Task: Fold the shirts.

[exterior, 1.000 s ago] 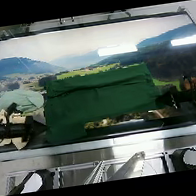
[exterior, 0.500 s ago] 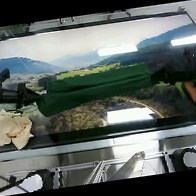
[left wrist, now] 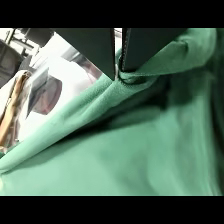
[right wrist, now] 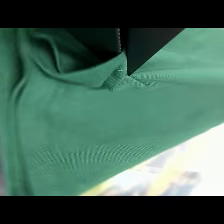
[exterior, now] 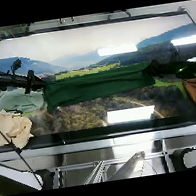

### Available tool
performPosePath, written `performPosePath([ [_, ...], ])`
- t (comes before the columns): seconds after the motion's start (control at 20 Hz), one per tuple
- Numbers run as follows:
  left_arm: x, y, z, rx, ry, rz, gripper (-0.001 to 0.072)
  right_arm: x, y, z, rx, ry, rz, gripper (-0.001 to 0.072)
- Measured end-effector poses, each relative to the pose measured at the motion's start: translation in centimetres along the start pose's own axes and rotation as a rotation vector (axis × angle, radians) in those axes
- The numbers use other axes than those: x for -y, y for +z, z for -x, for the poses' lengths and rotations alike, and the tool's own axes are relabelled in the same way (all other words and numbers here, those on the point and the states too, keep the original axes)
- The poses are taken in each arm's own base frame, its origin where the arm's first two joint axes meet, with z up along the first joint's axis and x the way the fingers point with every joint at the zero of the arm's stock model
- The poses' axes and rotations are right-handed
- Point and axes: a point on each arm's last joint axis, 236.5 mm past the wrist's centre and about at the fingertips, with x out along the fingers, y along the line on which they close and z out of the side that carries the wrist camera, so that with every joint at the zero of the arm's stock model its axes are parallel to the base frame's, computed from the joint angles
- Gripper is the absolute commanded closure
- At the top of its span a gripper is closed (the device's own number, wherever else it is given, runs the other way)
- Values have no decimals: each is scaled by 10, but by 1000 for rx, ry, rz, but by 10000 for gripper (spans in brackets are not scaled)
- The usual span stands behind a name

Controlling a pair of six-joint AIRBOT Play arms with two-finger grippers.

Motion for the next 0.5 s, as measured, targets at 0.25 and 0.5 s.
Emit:
performPosePath([
  [0.25, -3, 18, -11, -58, -8, -31, 436, 16, 1, -10, -5, -27, 22, 252],
  [0.5, 14, 23, 15, -82, 6, -56, 439, 4, 19, 9, -17, -32, 151, 59],
])
